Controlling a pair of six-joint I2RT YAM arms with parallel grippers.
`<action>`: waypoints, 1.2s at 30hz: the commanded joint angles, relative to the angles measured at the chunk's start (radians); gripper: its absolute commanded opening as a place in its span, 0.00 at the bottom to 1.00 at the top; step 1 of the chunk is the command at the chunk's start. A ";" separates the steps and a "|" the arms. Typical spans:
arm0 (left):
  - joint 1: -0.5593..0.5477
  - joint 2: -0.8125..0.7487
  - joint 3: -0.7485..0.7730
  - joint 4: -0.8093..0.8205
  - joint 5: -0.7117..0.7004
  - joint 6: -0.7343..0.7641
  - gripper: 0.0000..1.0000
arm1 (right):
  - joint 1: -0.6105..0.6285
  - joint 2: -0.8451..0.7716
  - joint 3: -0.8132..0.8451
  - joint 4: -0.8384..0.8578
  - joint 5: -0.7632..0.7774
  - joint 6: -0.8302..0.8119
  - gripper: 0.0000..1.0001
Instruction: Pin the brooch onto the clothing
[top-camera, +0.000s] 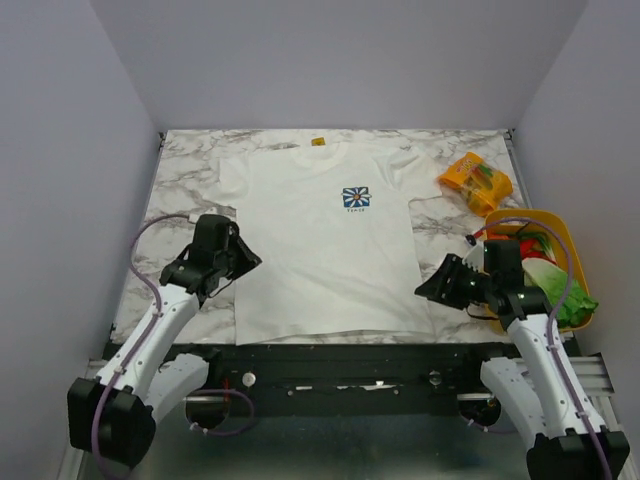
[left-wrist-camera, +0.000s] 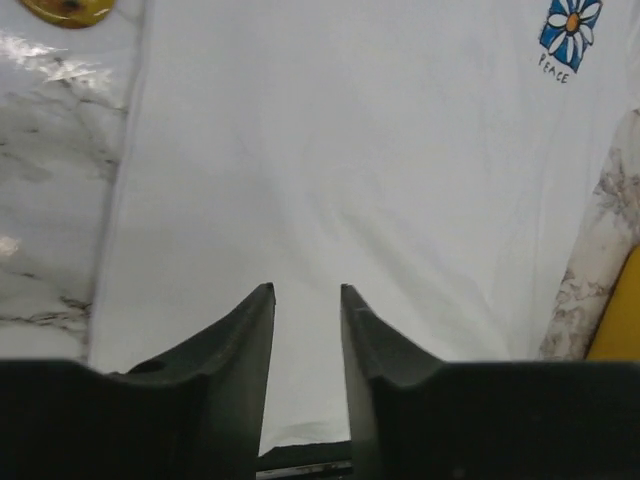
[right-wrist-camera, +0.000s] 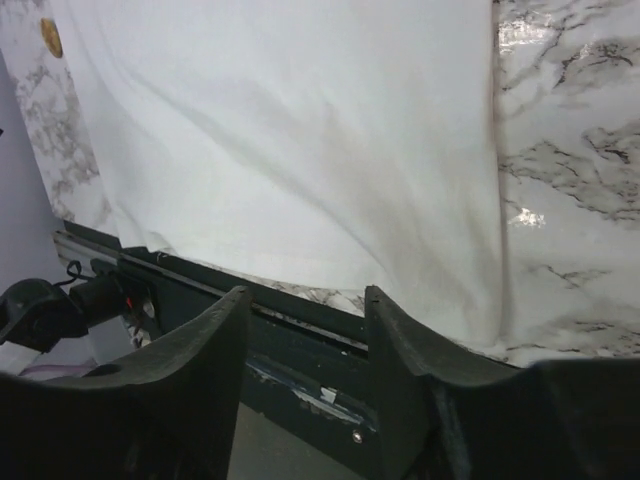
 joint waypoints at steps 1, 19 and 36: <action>-0.179 0.136 0.072 0.154 -0.008 0.032 0.18 | 0.100 0.087 -0.005 0.139 0.081 0.026 0.52; -0.788 0.667 0.178 0.378 -0.119 -0.072 0.00 | 0.372 0.533 0.038 0.242 0.424 0.037 0.00; -0.840 0.715 0.080 0.309 -0.076 -0.089 0.00 | 0.576 0.658 0.042 0.140 0.492 0.135 0.00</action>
